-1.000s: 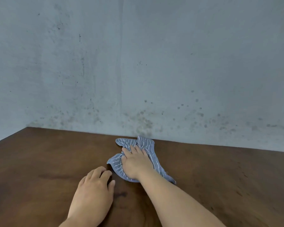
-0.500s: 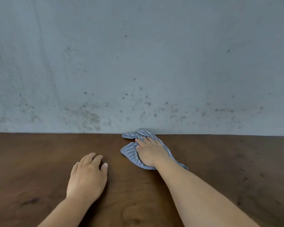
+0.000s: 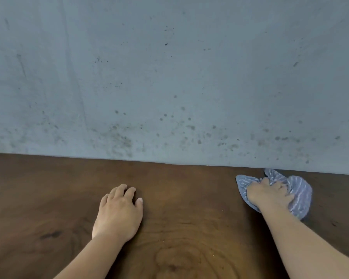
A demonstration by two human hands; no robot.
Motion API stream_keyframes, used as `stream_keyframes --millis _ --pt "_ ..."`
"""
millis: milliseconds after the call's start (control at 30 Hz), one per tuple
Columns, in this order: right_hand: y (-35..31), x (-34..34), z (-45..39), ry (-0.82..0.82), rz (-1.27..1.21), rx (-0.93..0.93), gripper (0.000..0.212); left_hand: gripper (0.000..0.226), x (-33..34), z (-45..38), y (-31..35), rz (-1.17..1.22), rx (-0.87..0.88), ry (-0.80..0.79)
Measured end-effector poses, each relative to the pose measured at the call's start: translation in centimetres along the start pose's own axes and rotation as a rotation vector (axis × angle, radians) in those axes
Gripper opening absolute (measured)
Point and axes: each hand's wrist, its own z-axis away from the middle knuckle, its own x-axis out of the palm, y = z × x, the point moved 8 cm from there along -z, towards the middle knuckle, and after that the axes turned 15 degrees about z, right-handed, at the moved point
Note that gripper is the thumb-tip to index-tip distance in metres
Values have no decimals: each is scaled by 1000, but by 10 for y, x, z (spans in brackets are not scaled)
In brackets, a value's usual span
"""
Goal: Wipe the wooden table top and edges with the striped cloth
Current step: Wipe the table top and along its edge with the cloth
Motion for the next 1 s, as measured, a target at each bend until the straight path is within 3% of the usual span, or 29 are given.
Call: stream_keyframes --millis 100,233,300,400,500,600,700,833,900,1000 --pt "-91 -4 51 8 6 -189 60 54 -1 1 1 -9 11 -4" --pt "-235 -10 144 103 28 -746 57 54 -1 1 -1 4 21 -5" --pt "-265 -14 176 111 19 -945 56 54 1 0 -3 -3 39 -1" --pt "-252 -20 172 126 5 -1057 53 54 3 0 -5 -3 42 -8" --pt "-196 -17 110 173 17 -938 50 54 3 0 -4 -2 38 -13" --pt "-103 -7 22 141 31 -621 51 54 2 1 -3 -10 32 -21" --pt "-31 1 -14 99 35 -344 53 54 2 0 -2 -1 29 -21" --pt "-35 -3 20 66 -10 -77 58 54 3 -1 -2 -5 24 -33" --pt "-76 -8 50 62 8 -126 58 54 3 0 -2 -1 26 -39" --pt "-171 -11 115 123 20 -489 57 53 1 0 -2 20 24 -37"
